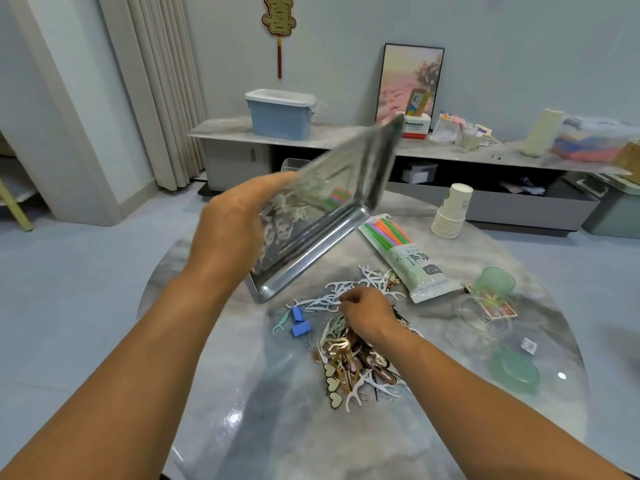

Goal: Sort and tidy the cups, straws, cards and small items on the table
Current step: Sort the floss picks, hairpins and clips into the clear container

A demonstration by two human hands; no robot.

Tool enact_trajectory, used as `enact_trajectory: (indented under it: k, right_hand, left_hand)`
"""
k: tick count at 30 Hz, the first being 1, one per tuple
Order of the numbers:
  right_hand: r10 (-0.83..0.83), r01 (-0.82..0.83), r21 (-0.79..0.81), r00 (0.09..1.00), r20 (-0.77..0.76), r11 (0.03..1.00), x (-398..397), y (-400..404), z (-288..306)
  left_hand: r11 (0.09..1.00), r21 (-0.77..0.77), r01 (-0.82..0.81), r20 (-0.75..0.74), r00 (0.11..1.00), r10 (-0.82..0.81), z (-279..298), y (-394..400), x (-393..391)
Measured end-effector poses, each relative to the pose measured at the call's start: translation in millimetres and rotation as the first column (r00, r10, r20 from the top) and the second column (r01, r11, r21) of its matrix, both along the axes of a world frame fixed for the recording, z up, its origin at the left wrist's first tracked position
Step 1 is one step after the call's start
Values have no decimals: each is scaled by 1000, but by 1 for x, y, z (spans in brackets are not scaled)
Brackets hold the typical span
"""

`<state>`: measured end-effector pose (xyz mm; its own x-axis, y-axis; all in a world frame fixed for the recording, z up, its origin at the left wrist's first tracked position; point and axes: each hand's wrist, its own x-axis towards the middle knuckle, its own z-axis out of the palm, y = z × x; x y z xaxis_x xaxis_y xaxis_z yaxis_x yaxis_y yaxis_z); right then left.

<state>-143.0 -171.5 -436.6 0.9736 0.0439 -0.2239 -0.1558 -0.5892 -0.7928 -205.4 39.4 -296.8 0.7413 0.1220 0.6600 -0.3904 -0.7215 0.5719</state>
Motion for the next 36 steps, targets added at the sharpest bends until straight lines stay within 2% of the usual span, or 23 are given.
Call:
enact_trajectory:
  k: [2,5,7,10,12,14,16,17,19,21,23,25,31,36]
  right_hand:
    - [-22,22,17,1000,22,1000,-1,-3,2]
    - [-49,46,48,997,66,998,1,-9,4]
    - [-62,59,40,995,80,997,2,-13,3]
    - [-67,66,7,992,108,998,2,-16,2]
    - [18,0,-100,983,184,995,-3,-14,0]
    - [186,-110,-262,940,285,959,-11,-5,-2]
    - [431,-250,-441,821,376,862,-20,5,-5]
    - [576,-324,-549,722,382,770,-24,14,-9]
    - [803,-411,-736,516,299,538,-31,32,-16]
    - [911,-445,-820,356,207,360,-38,48,-27]
    - [947,-443,-853,281,159,275,-43,60,-35]
    - [944,-433,-864,305,126,256,-42,68,-40]
    - [877,-384,-887,479,46,257,-29,60,-44]
    - [791,-341,-896,612,18,285,-24,46,-46]
  left_hand:
    - [962,-263,-71,-86,995,50,-4,21,3]
    - [867,-384,-318,-139,948,286,-15,57,8]
    - [733,-536,-419,-232,908,350,-27,82,10]
    - [514,-684,-518,-395,855,336,-49,111,10]
    - [373,-751,-545,-457,836,302,-64,123,12]
    - [234,-814,-532,-482,842,241,-79,132,14]
    - [175,-828,-533,-507,845,172,-90,134,17]
    - [172,-823,-541,-521,840,149,-96,136,18]
    - [184,-818,-545,-533,838,113,-105,135,21]
    - [196,-820,-538,-535,842,76,-113,131,24]
    - [182,-821,-541,-544,838,38,-120,128,27]
    - [156,-813,-561,-568,823,0,-128,131,28]
    - [111,-804,-584,-590,806,-40,-145,136,34]
    - [191,-774,-604,-620,784,-33,-154,148,32]
